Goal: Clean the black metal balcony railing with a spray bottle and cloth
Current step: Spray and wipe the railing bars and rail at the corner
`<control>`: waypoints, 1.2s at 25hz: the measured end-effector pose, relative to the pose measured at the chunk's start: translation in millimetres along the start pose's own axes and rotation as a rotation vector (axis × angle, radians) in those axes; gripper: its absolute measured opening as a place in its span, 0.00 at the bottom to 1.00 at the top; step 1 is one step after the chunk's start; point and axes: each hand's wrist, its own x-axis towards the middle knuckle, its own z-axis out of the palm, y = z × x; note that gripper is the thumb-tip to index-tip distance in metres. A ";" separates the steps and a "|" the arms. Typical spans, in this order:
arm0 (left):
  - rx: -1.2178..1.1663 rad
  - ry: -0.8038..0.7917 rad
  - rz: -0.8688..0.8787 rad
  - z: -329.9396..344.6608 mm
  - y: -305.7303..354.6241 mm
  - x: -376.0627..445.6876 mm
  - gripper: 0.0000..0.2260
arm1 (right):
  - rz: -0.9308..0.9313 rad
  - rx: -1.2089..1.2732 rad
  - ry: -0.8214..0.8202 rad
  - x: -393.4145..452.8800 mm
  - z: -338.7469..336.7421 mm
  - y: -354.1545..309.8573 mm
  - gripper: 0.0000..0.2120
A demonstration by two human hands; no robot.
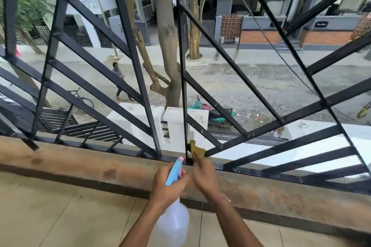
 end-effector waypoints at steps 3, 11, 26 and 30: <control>0.024 -0.034 0.065 -3.7 23.3 -8.6 0.05 | 0.211 0.682 0.027 -30.5 -38.6 -28.5 0.16; 0.208 0.036 0.152 6.3 86.9 -22.4 0.12 | -0.114 0.003 0.411 -53.9 -85.0 -51.3 0.17; 0.188 0.033 0.062 5.1 114.7 -18.4 0.06 | -0.079 -0.175 0.045 8.4 -43.7 -48.6 0.40; 0.144 0.102 0.093 -11.9 109.0 -13.3 0.05 | -0.347 -0.173 -0.001 21.1 -40.6 -69.9 0.36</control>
